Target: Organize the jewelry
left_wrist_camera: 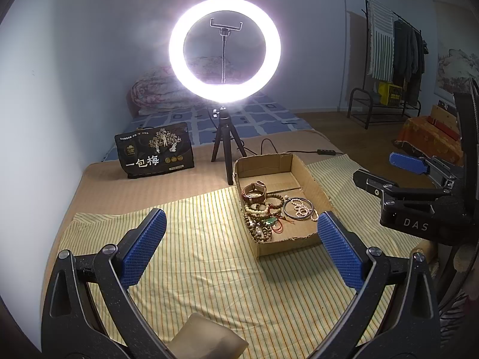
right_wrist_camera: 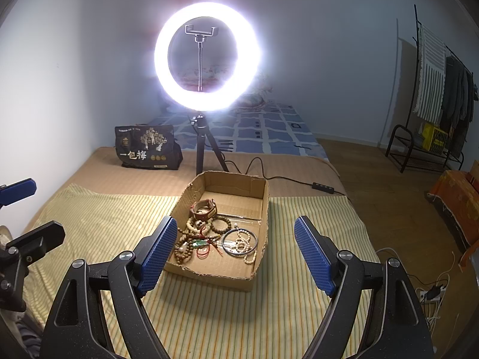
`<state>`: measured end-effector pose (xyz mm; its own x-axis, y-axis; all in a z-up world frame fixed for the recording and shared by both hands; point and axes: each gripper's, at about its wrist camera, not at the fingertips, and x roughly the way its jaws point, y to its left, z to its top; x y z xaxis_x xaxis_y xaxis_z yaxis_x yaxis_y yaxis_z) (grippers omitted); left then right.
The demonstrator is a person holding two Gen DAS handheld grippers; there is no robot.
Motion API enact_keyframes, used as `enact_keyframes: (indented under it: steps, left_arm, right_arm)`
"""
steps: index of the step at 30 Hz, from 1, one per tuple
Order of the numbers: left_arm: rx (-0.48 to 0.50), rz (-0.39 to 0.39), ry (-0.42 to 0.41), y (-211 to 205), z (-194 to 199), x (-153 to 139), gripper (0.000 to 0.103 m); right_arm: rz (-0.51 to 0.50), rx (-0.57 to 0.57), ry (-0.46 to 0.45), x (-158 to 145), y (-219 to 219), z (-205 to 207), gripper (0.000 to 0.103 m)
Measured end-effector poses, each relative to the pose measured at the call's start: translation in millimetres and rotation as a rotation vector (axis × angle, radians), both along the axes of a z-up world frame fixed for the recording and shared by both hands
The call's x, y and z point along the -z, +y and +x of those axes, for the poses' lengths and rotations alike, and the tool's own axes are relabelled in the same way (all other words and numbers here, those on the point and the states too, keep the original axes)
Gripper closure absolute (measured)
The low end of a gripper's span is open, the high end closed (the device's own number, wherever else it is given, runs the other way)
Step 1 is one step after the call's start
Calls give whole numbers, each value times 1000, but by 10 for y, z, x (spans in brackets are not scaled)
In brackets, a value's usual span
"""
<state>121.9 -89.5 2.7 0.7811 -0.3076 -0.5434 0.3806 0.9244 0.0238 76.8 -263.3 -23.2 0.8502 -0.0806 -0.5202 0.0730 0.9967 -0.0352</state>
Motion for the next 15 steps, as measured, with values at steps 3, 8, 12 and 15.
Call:
enact_keyframes:
  steps: [3,8,12,15]
  left_arm:
    - [0,0,0,3,2,1,1]
    - [0,0,1,0,2,4,1]
    - [-1,0,1,-2,2,3,1]
    - [0,0,1,-6,1,-2,1]
  right_arm:
    - [0,0,1,1,0,-3,23]
    - [-6,2,1,7,11,-5,23]
    - [-6,5,0,9,9,-8,22]
    - [-6,7,0,10,17,-14,22]
